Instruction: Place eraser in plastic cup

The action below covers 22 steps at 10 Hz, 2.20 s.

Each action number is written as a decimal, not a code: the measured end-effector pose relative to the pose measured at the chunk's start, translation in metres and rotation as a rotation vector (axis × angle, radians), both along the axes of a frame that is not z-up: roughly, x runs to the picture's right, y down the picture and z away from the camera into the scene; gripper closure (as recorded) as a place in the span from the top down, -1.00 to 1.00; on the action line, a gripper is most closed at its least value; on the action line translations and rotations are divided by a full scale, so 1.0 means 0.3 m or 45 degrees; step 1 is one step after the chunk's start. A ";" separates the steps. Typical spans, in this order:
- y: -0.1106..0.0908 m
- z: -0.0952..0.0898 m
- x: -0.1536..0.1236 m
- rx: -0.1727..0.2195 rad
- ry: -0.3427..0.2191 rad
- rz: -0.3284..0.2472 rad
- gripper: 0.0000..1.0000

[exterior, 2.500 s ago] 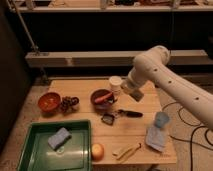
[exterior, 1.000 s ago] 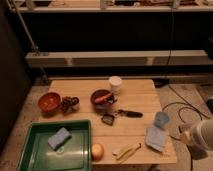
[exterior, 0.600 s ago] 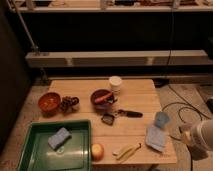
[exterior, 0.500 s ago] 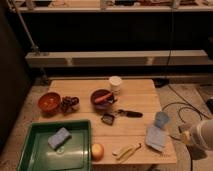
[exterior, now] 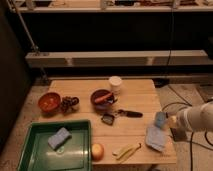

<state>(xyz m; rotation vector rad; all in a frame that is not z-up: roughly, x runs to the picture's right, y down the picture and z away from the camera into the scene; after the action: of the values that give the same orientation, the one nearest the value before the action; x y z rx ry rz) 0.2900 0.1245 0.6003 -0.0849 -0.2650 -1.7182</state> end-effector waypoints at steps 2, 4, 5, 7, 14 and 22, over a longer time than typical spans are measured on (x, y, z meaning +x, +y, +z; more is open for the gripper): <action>-0.033 0.065 -0.006 0.061 -0.036 0.034 -0.60; -0.056 0.123 0.007 0.089 -0.060 0.048 -0.60; -0.069 0.154 0.031 0.102 -0.067 0.051 -0.60; -0.123 0.212 0.043 0.134 -0.098 0.034 -0.60; -0.142 0.328 0.014 0.250 -0.203 -0.066 -0.60; -0.143 0.329 0.012 0.260 -0.216 -0.059 -0.60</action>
<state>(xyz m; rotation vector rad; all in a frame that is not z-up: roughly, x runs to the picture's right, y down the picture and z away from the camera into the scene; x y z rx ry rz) 0.2936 0.0816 0.6990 0.2069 -0.2125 -1.7918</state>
